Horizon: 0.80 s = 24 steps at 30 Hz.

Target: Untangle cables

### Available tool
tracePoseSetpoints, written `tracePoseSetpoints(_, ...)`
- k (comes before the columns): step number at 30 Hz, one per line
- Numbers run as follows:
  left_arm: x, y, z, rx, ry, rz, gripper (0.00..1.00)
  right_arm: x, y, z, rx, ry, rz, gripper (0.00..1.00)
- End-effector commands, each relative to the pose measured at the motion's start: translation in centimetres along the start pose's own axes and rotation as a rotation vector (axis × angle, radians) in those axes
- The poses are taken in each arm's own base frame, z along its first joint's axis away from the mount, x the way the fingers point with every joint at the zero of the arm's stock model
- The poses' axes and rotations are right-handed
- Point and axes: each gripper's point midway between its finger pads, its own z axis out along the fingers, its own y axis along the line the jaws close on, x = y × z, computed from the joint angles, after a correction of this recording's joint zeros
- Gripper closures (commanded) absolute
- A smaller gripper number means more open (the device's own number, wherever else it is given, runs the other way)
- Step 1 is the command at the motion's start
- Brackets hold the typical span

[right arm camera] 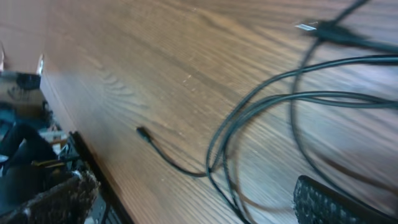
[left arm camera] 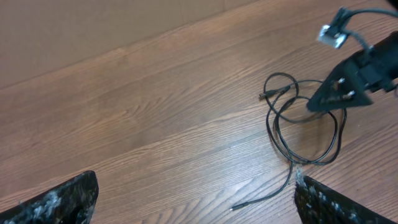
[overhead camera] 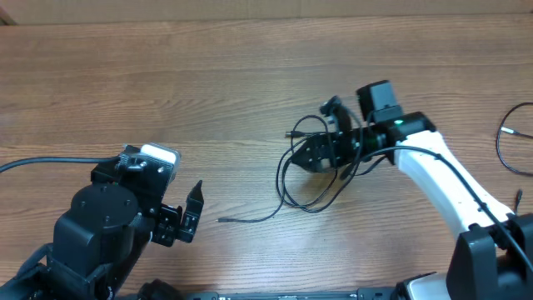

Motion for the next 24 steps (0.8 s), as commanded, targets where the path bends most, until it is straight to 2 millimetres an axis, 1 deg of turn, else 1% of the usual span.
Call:
tracePoseSetpoints(1,-0.3,0.3,-0.1,-0.016,-0.006,0.011,0.0,0.3,0.4,1.4,0.046,-0.003,0.075,0.0)
tracePoseSetpoints(2,-0.3,0.3,-0.1,-0.016,-0.006,0.011,0.0,0.3,0.1,2.2,0.086,-0.017,0.108,0.0)
tracePoseSetpoints(5,-0.2,0.3,-0.1,-0.016,-0.006,0.011,0.0,0.3,-0.6,3.0,0.142,-0.04,0.167,0.0)
tracePoseSetpoints(8,-0.3,0.3,-0.1,-0.016,-0.006,0.011,0.0,0.7,-2.9,3.7,0.263,-0.081,0.285,0.0)
tracePoseSetpoints(14,-0.3,0.3,-0.1,-0.016,-0.006,0.011,0.0,1.5,-4.3,7.1,0.219,-0.047,0.325,0.0)
tracePoseSetpoints(16,-0.3,0.3,-0.1,-0.016,-0.007,0.011,0.0,1.6,-4.5,8.0,0.2,-0.034,0.328,0.0)
tracePoseSetpoints(17,-0.3,0.3,-0.1,-0.016,-0.006,0.011,0.0,1.7,-4.5,8.8,0.176,-0.019,0.33,0.01)
tracePoseSetpoints(18,-0.3,0.3,-0.1,-0.016,-0.006,0.011,0.0,1.8,-4.6,9.1,0.169,-0.014,0.33,0.02)
tracePoseSetpoints(20,-0.3,0.3,-0.1,-0.016,-0.006,0.011,0.0,2.2,-4.8,10.1,0.145,0.01,0.349,0.09)
tracePoseSetpoints(23,-0.3,0.3,-0.1,-0.016,-0.006,0.011,0.0,2.3,-5.0,10.6,0.144,0.011,0.375,0.16)
tracePoseSetpoints(24,-0.3,0.3,-0.1,-0.016,-0.006,0.011,0.0,2.2,-4.9,10.8,0.141,0.009,0.368,0.16)
